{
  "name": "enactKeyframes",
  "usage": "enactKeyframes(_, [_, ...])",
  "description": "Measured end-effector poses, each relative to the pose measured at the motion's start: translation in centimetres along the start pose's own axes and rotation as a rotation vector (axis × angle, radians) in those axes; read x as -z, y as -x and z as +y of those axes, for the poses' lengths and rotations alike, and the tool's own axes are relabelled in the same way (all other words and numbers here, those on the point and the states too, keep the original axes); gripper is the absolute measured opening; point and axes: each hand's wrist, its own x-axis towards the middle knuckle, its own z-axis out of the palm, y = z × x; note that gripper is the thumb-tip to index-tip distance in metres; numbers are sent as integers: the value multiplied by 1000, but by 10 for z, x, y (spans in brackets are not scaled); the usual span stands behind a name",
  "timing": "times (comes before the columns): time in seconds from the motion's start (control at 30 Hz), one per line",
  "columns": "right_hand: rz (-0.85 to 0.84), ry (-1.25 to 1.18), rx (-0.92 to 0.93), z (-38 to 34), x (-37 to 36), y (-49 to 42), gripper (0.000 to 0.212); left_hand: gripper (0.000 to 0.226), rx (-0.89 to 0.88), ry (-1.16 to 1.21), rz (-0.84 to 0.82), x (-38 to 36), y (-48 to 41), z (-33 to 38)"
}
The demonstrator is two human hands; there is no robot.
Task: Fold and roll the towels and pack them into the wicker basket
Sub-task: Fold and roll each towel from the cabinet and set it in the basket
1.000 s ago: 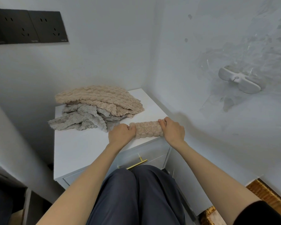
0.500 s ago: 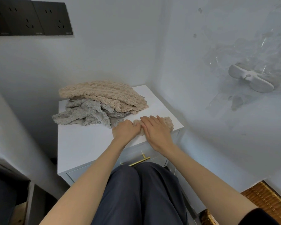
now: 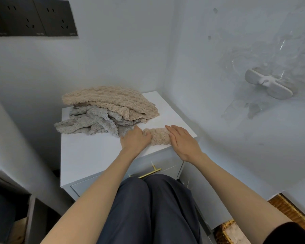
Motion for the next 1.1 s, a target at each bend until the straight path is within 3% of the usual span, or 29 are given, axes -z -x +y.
enactKeyframes(0.1, [-29, -1, -18, -3, 1, -1, 47, 35, 0, 49, -7, 0, 3, 2])
enactKeyframes(0.43, [-200, 82, -132, -19, 22, -6, 48, 33, -27, 263, -182, 14, 7, 8])
enactKeyframes(0.7, [-64, -69, -13, -24, 53, 22, 51, 15, -205, 616, -335, 32, 37, 19])
enactKeyframes(0.93, [-50, -233, -69, -28, 70, 67, 17, 14, -273, 692, -364, 31, 65, 30])
enactKeyframes(1.1, [-20, -298, -70, -25, 75, 103, 13, 17, -279, 649, -374, 23, 85, 37])
